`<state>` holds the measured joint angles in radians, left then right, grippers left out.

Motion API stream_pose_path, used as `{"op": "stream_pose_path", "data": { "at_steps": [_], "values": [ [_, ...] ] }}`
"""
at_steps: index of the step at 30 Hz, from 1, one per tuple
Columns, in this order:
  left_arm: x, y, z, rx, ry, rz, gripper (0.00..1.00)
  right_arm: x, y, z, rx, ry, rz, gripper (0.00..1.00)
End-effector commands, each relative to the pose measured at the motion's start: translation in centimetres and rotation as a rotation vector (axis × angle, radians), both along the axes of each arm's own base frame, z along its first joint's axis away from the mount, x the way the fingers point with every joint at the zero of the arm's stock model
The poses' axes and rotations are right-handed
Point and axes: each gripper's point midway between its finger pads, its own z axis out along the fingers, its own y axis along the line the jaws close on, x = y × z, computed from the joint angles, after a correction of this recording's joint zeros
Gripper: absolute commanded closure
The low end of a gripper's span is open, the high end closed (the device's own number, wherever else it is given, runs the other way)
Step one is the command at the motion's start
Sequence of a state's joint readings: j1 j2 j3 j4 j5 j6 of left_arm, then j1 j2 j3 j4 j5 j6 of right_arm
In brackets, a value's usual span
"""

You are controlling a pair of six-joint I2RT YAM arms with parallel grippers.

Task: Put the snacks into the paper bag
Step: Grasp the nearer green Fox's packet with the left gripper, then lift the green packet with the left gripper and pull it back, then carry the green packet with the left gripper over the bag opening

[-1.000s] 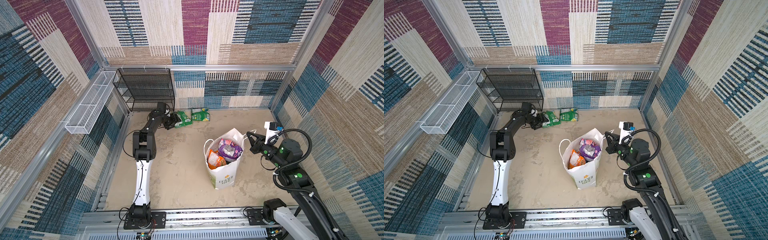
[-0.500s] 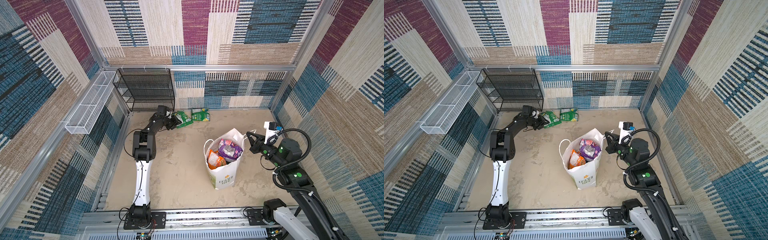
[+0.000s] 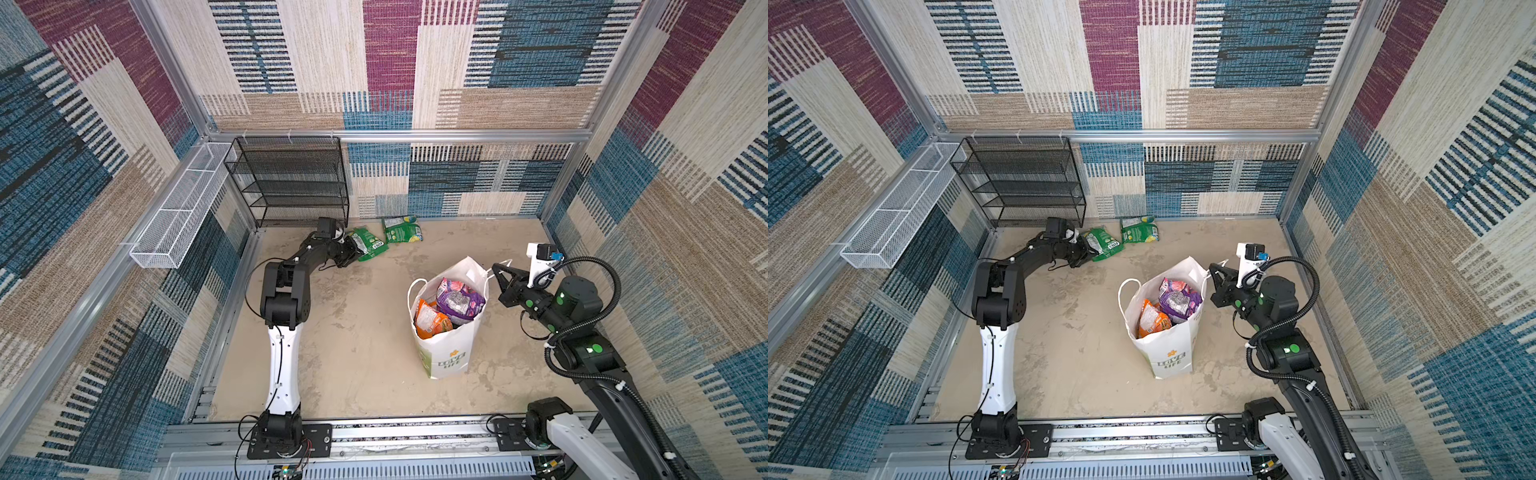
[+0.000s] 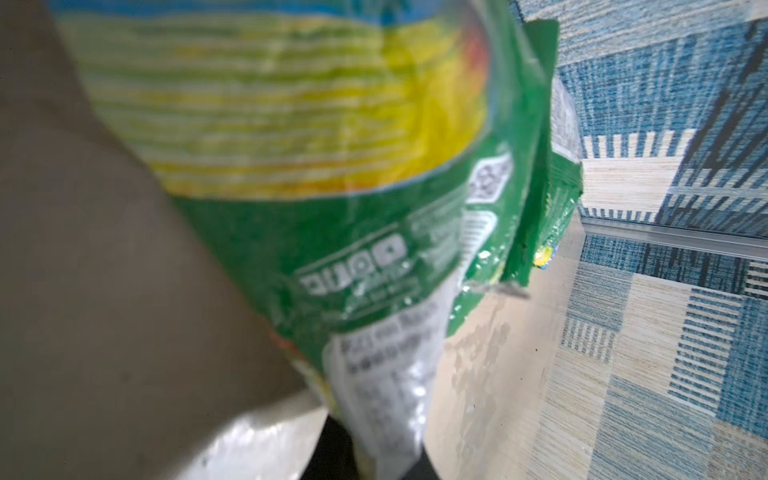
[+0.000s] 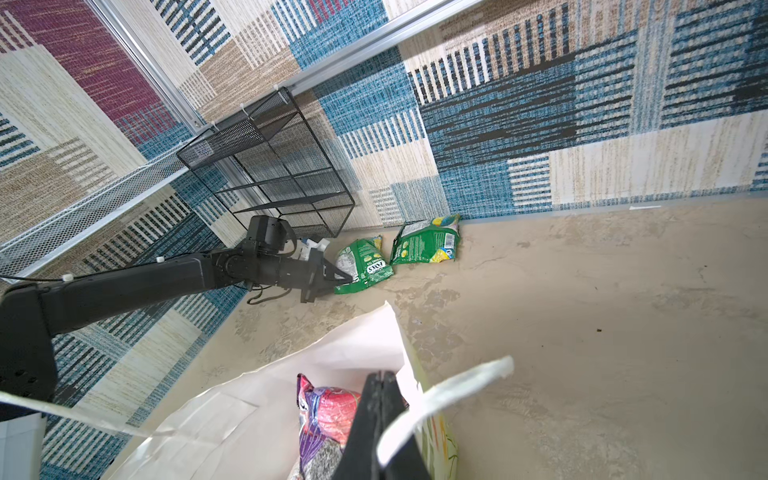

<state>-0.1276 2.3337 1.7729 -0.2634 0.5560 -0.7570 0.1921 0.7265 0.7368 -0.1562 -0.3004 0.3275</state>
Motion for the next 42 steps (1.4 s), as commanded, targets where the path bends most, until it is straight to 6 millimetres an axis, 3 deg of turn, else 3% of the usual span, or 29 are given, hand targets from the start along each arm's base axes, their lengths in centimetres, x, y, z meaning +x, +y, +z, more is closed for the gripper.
{"op": "stream_pose_path", "data": {
  "at_steps": [1,6,11,19,28,37,42],
  "values": [
    [-0.8,-0.6,2.8,-0.036,-0.055,0.002,1.00,0.2,-0.3,0.0,-0.009,-0.002,-0.016,0.99],
    [-4.3,-1.2,5.0,-0.067,-0.064,-0.027,1.00,0.1,-0.3,-0.1,-0.009,-0.004,-0.019,0.99],
    [-7.5,0.0,7.2,0.013,-0.074,-0.019,1.00,0.5,-0.6,-0.5,-0.014,0.005,-0.038,0.99],
    [-13.3,1.2,13.7,0.097,-0.143,-0.047,1.00,0.7,-0.5,-0.4,-0.023,0.017,-0.029,1.00],
    [-20.4,0.4,23.8,0.132,-0.323,-0.135,1.00,-0.2,0.0,1.4,-0.001,0.040,0.003,1.00],
    [-27.1,-2.9,35.3,0.057,-0.589,-0.269,1.00,-0.9,-0.2,1.7,0.026,0.091,-0.004,1.00],
    [-30.4,-6.6,40.6,-0.027,-0.726,-0.398,1.00,-1.4,-0.3,2.0,0.030,0.103,-0.009,0.99]
  ]
}}
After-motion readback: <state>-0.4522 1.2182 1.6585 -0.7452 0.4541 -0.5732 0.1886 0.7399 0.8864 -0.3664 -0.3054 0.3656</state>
